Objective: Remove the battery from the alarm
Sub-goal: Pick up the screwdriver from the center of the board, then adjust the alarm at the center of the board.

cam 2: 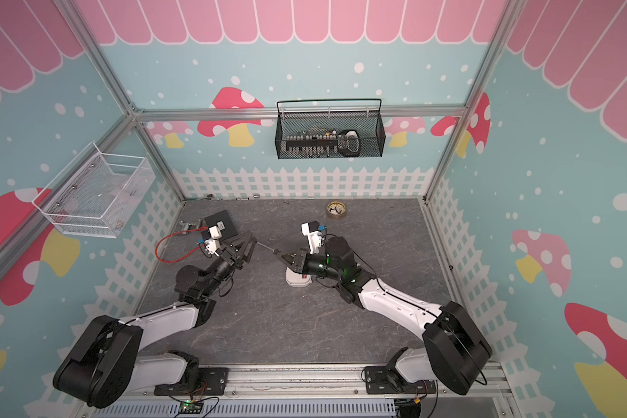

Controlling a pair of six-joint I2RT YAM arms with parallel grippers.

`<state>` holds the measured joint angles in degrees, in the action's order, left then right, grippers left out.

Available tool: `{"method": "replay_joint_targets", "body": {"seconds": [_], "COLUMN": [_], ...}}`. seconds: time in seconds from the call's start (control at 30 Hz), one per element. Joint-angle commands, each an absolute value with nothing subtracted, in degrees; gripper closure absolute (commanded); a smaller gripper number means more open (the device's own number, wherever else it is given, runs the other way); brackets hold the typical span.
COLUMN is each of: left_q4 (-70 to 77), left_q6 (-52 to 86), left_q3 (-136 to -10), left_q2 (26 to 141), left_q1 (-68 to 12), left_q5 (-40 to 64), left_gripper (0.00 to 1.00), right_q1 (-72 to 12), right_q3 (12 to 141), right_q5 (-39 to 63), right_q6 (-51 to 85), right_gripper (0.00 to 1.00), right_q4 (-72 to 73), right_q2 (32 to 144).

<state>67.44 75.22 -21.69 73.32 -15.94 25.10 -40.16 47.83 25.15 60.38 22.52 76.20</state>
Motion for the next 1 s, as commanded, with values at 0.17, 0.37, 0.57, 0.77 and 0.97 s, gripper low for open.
{"method": "replay_joint_targets", "body": {"seconds": [0.17,0.37,0.57,0.77,0.97], "left_q4": [8.5,-11.6,-20.7,-29.7,-36.1], "left_q6": [41.9,31.8,28.9,27.6,26.8], "left_q3": [-45.5,-59.0,-64.3,-71.6,-78.5], "left_q2": [73.5,89.1,96.8,102.6,108.1], "left_q1": [-22.1,-33.4,-37.9,-41.7,-43.4], "left_q5": [20.8,10.0,0.2,-8.6,-13.2], "left_gripper": [0.13,0.05,0.01,0.01,0.01], "right_q1": [-35.9,-35.2,-32.9,-31.9,-31.1], "right_q3": [60.1,67.2,69.8,69.9,69.3], "right_q5": [0.7,-10.7,-14.0,-13.0,-12.0], "right_q6": [43.3,38.3,35.1,34.0,33.3], "right_gripper": [1.00,1.00,1.00,1.00,1.00], "right_q4": [-12.5,-25.5,-29.1,-28.8,-27.8], "right_q2": [65.8,65.8,63.9,63.8,64.1]}}
